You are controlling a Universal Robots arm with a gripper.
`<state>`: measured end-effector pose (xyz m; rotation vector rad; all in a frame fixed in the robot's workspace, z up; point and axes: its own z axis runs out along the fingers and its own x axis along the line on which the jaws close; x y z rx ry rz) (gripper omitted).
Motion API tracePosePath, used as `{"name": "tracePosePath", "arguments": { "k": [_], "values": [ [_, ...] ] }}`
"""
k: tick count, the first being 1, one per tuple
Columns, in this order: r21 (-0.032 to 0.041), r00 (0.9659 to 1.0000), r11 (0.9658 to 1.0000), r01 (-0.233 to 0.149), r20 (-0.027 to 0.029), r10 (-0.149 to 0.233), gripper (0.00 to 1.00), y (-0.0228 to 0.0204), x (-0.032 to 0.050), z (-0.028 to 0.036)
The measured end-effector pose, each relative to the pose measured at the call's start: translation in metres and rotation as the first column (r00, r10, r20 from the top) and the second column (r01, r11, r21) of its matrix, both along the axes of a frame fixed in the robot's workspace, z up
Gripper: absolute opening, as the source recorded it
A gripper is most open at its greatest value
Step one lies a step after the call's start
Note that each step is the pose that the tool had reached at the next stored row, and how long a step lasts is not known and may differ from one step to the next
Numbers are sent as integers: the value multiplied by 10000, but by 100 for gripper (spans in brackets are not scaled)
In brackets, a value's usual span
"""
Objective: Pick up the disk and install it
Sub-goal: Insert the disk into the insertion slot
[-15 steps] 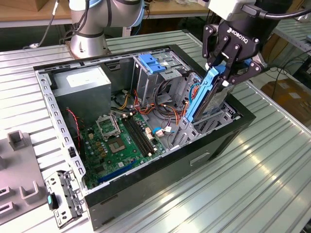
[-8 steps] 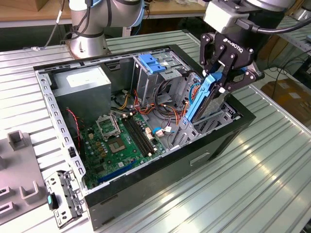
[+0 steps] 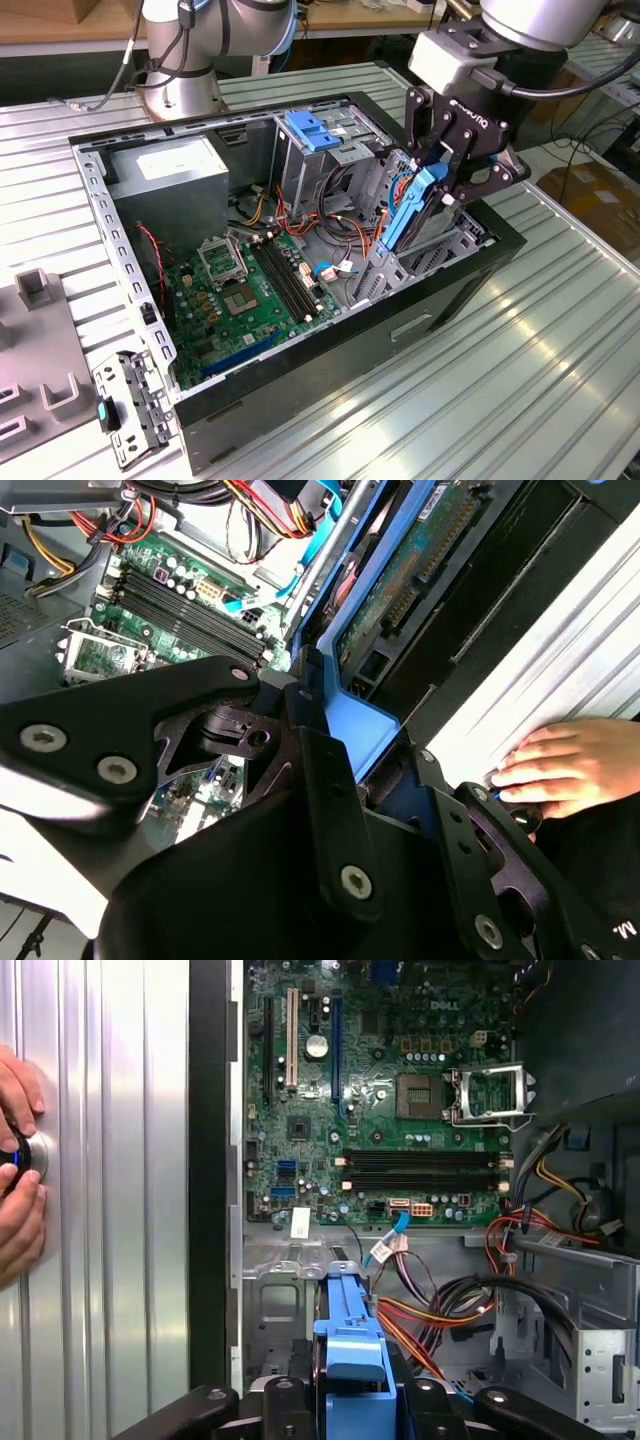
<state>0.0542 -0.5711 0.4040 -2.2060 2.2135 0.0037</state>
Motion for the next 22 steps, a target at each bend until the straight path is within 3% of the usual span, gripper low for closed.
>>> {"name": "tracePosePath", "arguments": {
  "k": [3, 5, 10, 13, 21, 22],
  "values": [
    [0, 10000, 10000, 0, 0, 0, 37, 0, 0, -89],
    [1, 10000, 10000, 0, 0, 0, 37, 0, 0, -181],
    [-1, 10000, 10000, 0, 0, 0, 37, 0, 1, -322],
    [-4, 10000, 10000, 0, 0, 0, 37, 0, 1, -359],
    [0, 10000, 10000, 0, 0, 0, 38, 0, 1, -369],
    [1, 10000, 10000, 0, 0, 0, 45, 0, 1, -370]
  ]
}}
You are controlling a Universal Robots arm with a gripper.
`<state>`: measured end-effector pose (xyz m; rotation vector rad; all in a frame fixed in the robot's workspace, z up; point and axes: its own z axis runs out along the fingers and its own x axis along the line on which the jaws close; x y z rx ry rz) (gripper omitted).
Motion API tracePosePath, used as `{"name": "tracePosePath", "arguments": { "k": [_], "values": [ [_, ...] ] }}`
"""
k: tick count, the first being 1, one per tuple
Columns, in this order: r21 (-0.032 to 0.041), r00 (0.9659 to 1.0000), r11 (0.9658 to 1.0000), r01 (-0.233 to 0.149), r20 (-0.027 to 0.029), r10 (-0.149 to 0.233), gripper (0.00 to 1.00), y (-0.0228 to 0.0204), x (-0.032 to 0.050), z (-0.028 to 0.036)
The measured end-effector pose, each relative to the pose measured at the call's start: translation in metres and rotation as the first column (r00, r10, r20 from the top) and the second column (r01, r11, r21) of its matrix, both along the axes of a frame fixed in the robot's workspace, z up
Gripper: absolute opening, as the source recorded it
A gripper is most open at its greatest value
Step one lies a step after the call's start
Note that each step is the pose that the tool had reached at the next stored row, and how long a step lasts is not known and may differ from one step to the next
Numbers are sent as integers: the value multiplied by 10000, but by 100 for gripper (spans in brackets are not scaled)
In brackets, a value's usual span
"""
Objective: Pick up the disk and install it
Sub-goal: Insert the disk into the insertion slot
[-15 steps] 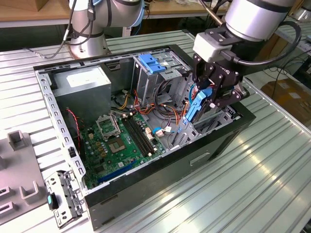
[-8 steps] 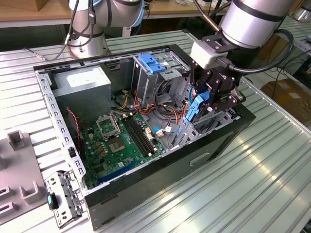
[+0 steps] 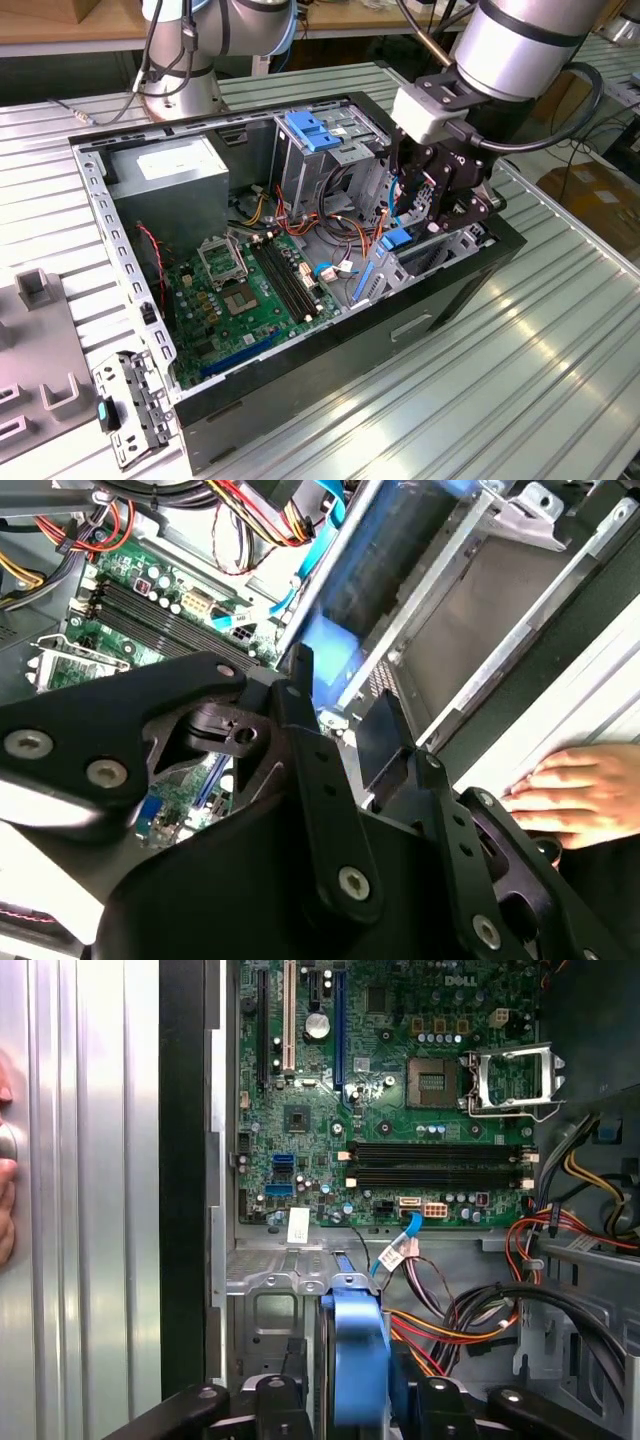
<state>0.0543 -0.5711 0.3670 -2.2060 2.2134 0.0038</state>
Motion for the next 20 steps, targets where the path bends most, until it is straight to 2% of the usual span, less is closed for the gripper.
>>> {"name": "tracePosePath", "arguments": {
  "k": [9, 12, 13, 15, 20],
  "values": [
    [3, 10000, 10000, 0, 1, 0, 44, 0, 0, -17],
    [-1, 10000, 10000, 0, 0, 0, 24, 1, 14, -38],
    [0, 10000, 10000, 0, 0, 0, 24, 1, 18, -44],
    [-3, 10000, 10000, 2, 0, -2, 13, 1, 20, -52],
    [-1, 10000, 10000, 0, 0, 0, 11, 1, 22, -54]
  ]
}}
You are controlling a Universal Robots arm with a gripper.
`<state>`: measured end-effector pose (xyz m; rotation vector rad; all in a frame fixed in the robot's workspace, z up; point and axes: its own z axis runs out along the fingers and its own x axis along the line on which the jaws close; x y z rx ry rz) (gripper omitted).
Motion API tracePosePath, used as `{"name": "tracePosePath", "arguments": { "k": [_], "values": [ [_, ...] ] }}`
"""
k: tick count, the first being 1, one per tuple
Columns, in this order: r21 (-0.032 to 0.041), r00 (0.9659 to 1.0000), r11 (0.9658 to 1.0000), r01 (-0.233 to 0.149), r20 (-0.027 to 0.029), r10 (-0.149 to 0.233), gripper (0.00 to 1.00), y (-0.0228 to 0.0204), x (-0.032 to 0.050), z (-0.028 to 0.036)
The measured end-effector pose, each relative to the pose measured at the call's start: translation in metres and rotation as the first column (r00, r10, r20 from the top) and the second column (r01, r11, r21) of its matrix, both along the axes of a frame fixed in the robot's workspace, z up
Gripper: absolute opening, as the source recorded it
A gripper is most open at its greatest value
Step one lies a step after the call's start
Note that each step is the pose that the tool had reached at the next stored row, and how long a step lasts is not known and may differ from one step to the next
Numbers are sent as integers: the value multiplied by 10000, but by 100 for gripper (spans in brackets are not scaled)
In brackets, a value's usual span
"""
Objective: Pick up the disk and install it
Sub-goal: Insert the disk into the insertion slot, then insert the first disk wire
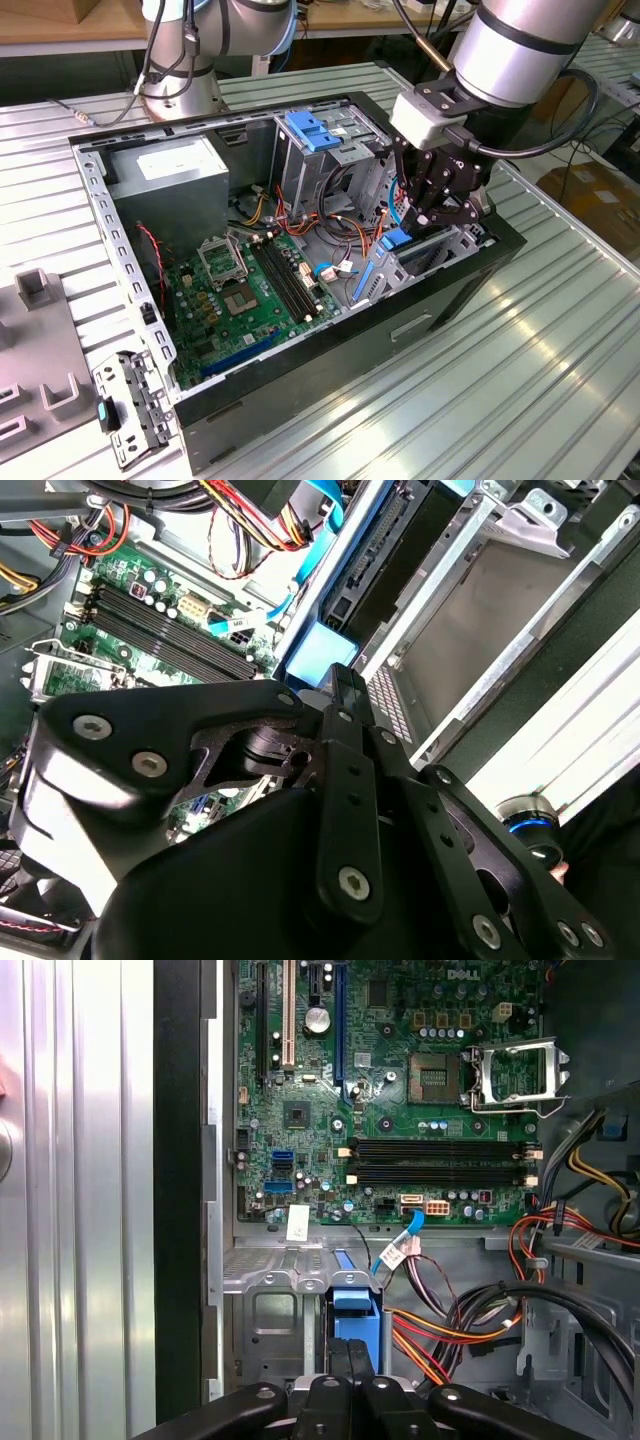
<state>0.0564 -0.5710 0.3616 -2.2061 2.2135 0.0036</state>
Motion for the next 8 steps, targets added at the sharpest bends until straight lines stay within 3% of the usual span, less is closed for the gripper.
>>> {"name": "tracePosePath", "arguments": {
  "k": [8],
  "values": [
    [1, 10000, 10000, 0, 0, 0, 11, 0, 0, -3]
  ]
}}
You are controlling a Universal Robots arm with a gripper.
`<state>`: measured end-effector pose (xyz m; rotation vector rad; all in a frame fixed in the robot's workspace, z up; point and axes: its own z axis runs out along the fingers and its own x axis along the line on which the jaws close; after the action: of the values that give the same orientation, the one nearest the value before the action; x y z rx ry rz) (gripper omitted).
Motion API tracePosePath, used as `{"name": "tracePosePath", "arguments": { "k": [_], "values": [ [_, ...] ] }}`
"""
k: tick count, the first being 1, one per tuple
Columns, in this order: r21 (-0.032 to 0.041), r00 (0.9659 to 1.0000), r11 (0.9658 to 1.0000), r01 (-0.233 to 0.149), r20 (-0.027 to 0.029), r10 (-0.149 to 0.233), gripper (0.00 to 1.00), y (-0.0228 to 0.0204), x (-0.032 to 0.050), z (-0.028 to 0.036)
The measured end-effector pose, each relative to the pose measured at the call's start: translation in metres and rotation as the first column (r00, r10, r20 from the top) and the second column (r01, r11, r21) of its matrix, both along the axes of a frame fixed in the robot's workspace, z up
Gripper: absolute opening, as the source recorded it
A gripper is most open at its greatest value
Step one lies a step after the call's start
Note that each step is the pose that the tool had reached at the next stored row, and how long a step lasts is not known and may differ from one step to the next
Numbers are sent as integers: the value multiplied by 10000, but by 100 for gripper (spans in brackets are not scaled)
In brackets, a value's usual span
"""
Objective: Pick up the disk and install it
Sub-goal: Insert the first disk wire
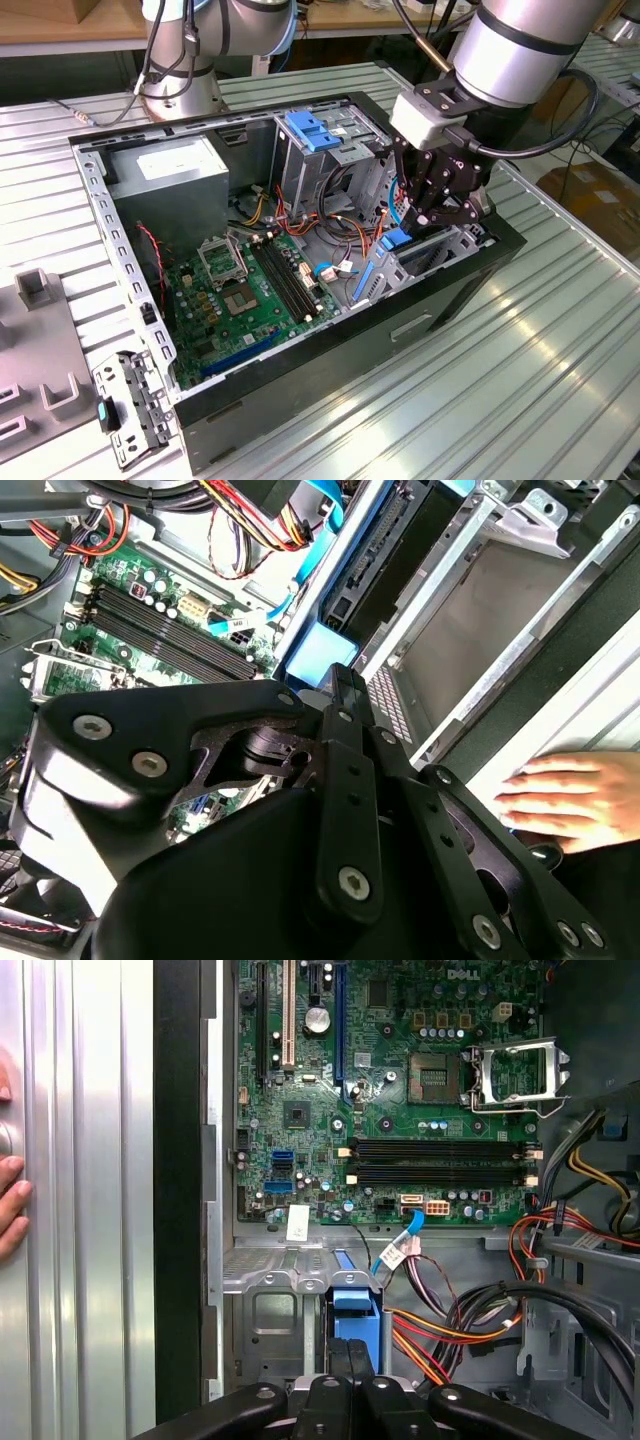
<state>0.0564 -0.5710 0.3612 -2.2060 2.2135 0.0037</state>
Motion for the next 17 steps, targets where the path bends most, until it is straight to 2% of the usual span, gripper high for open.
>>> {"name": "tracePosePath", "arguments": {
  "k": [6, 7, 9, 12, 14, 15, 17],
  "values": [
    [1, 10000, 10000, -30, -1, 30, 11, 0, 54, 0],
    [1, 10000, 10000, -46, -34, 46, 11, 0, 125, 0],
    [0, 10000, 10000, -55, -80, 55, 11, 0, 203, 0],
    [-12, 9999, 10000, -84, -124, 83, 11, 1, 455, -3],
    [-15, 9999, 9999, -106, -133, 106, 11, 2, 530, -3],
    [-14, 9997, 9998, -200, -139, 200, 11, 3, 541, -3],
    [-15, 9982, 9983, -586, -148, 586, 11, 2, 543, 9]
  ]
}}
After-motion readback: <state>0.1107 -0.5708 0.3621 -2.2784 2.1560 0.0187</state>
